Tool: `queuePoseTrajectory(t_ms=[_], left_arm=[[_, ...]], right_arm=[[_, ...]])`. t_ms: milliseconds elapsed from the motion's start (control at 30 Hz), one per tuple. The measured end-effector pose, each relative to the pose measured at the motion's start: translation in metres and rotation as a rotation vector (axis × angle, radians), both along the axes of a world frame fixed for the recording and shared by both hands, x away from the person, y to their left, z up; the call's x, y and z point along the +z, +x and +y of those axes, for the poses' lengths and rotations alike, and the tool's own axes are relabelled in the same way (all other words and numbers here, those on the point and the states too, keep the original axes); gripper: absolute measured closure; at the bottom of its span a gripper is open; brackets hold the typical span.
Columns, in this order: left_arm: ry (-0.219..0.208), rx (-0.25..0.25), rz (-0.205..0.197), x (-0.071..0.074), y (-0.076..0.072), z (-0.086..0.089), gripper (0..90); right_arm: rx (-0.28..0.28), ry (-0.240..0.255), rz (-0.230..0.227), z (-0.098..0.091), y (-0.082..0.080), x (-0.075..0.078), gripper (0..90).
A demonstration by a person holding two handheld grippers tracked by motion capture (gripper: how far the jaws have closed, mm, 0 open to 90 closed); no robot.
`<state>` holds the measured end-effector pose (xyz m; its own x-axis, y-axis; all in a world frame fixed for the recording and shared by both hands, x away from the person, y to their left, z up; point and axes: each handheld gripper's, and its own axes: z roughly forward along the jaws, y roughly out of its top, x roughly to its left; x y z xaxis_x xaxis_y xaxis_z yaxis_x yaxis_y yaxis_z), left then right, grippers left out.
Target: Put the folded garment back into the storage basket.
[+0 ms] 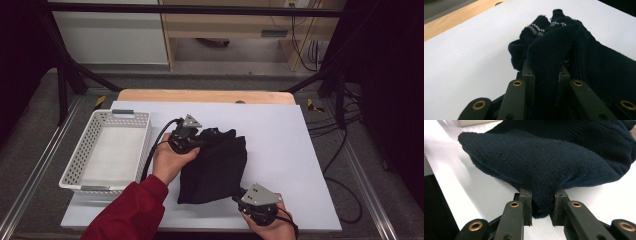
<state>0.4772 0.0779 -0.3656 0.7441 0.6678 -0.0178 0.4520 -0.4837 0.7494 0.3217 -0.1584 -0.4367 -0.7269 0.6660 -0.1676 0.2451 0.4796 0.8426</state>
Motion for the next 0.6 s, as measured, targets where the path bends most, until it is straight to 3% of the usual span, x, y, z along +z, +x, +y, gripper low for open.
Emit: queuePoseTrajectory(t_ms=[233,600], left_arm=[[-0.027,0.006,0.004,0.016,0.002,0.007,76.3],[-0.021,0.044,-0.042,0.051,0.002,0.033,76.4]], right_arm=[[0.023,-0.001,-0.011,0.009,0.007,0.015,75.3],[0.064,0.028,-0.024,0.033,0.022,0.04,75.3]])
